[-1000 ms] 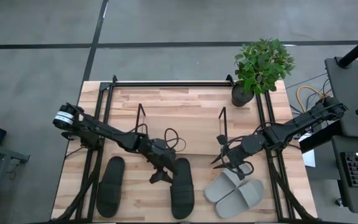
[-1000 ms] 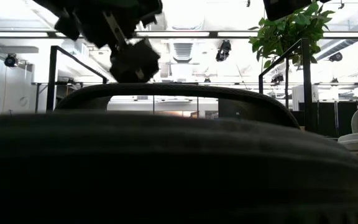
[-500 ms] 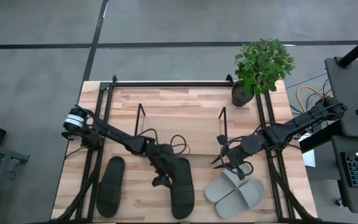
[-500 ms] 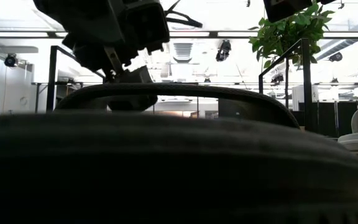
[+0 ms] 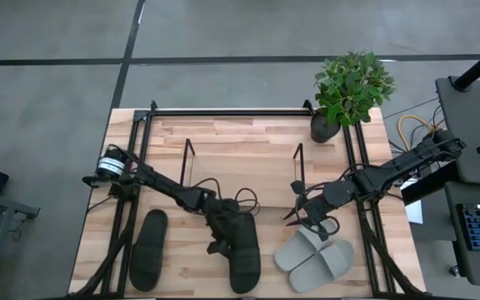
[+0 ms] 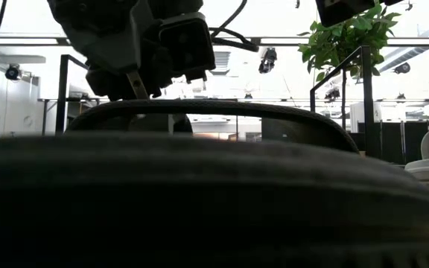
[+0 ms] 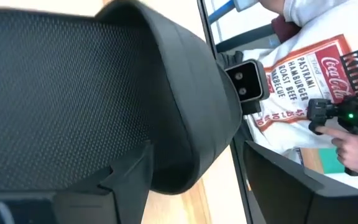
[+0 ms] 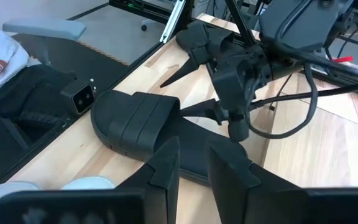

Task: Pick and place slides into the shelf
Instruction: Put the right black slides on the shelf

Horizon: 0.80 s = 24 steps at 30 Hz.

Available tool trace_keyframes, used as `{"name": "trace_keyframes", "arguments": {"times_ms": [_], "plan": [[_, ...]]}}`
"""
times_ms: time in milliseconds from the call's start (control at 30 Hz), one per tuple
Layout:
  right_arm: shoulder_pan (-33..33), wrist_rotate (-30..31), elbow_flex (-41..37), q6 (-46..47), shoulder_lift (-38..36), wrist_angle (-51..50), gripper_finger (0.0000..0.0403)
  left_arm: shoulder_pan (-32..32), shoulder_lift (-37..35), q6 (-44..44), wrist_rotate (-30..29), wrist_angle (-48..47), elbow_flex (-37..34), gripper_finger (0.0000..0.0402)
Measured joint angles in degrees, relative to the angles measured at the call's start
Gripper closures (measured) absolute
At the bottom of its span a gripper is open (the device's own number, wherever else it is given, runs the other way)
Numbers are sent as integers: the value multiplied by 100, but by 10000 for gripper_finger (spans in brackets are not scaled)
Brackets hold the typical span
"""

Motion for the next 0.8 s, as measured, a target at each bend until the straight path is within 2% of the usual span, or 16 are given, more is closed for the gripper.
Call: {"name": "trace_keyframes", "arguments": {"times_ms": [267,533,800], "plan": [[-1,0,0,2,0,-11,321,-15,22,17,-7,19,85,171],[0,0,0,2,0,-64,332,-48,77,-280,-56,21,114,171],[0,0,0,2,0,-111,330,-48,77,-285,-565,8,114,172]]}}
